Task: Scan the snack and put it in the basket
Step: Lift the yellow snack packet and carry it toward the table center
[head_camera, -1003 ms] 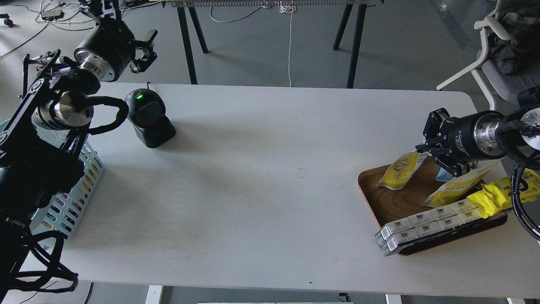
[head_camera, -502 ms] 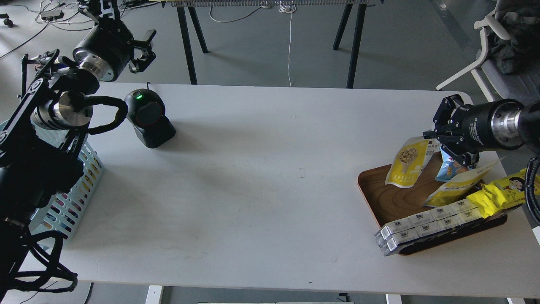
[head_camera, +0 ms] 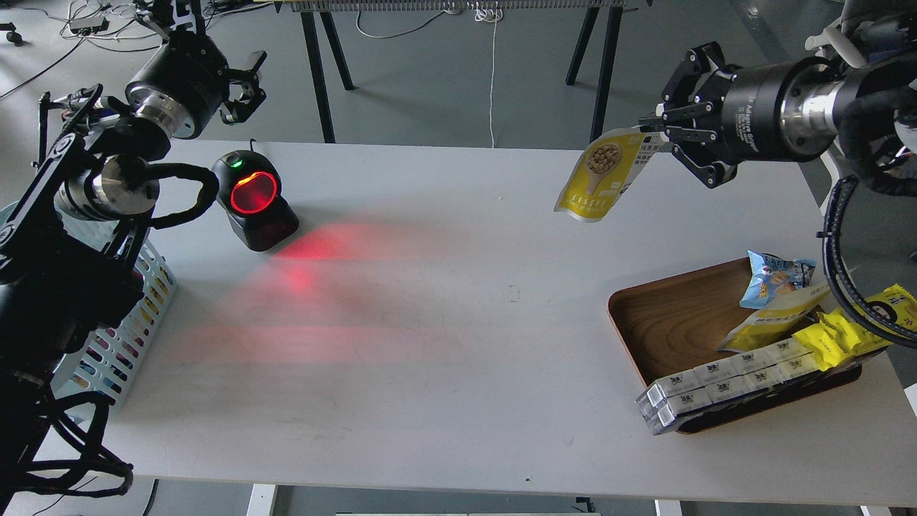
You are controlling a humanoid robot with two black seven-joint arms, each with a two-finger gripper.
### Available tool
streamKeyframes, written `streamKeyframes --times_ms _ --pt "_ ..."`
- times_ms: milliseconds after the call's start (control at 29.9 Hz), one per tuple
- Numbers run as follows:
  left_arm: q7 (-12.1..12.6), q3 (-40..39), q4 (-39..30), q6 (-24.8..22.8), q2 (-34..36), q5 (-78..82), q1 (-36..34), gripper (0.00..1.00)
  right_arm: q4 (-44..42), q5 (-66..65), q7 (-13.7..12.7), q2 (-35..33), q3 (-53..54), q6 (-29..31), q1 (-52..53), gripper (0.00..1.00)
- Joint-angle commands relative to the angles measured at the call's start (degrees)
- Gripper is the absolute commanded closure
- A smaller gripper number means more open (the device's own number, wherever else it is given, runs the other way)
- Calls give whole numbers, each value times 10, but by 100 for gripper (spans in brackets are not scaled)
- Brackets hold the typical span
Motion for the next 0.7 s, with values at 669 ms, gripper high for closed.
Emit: streamKeyframes --times_ms 669 --pt "0 1 -1 -1 -2 0 -3 0 -25 -4 46 260 193 -166 -230 99"
